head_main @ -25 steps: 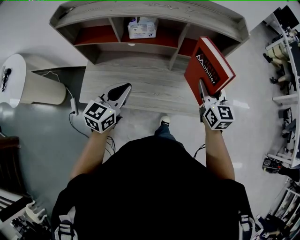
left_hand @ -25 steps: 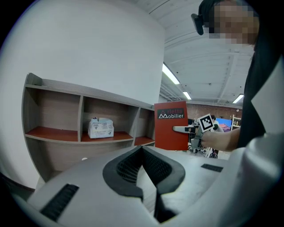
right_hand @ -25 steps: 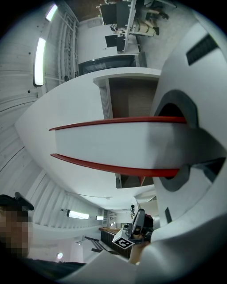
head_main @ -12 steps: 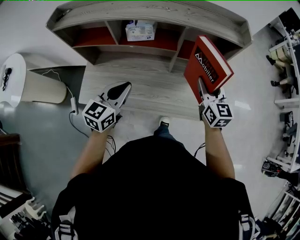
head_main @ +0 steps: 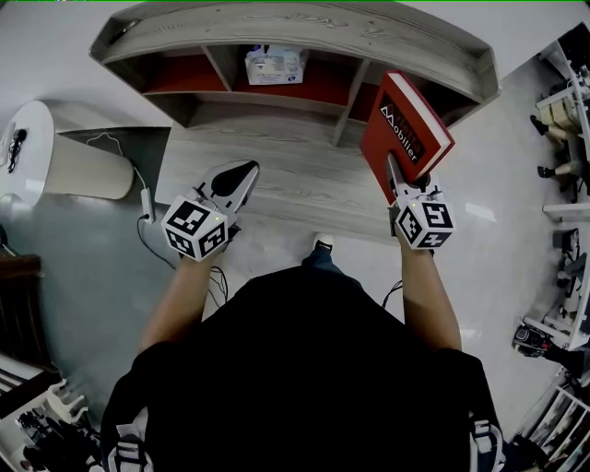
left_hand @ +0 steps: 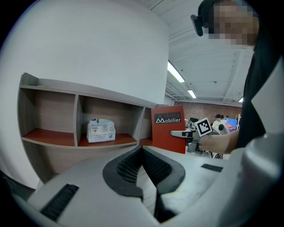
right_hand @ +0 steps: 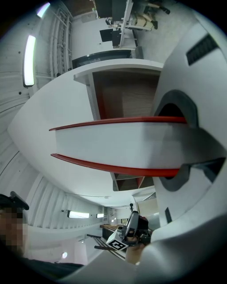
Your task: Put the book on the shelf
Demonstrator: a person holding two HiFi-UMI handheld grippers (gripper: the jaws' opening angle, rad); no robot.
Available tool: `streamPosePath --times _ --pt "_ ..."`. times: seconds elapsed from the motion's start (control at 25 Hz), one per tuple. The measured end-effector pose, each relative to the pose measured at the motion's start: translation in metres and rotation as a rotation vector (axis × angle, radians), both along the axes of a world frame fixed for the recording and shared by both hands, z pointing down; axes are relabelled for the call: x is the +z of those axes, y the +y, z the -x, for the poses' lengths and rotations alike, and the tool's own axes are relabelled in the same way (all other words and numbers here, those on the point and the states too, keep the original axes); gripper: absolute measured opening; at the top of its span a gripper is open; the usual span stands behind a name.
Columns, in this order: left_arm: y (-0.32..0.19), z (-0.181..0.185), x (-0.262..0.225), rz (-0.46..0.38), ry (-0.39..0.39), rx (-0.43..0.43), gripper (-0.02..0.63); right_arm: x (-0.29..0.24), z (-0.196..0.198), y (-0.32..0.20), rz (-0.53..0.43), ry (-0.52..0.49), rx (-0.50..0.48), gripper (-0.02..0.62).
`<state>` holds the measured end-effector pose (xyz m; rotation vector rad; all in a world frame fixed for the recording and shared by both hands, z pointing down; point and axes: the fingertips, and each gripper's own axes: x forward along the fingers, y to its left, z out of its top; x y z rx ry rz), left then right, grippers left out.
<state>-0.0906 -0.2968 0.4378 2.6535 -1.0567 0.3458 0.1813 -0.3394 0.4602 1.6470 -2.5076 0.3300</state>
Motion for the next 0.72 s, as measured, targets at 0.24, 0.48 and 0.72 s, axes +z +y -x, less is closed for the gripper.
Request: streamPosePath --times 0.24,0.48,0.72 --pt "-0.003 -0.001 -0.001 0.0 -0.004 -0.013 0.019 0.006 -0.004 -0.01 -0.014 0.02 0.009 0.166" --pt "-0.003 0.003 0.004 0.013 -0.02 -0.017 0.018 0.016 -0.001 -0.02 -0.059 0.042 0.027 0.166" --pt "-0.002 0.002 0.008 0.022 -0.029 -0.013 0.019 0.026 -0.003 -0.024 -0.083 0.042 0.035 0.166"
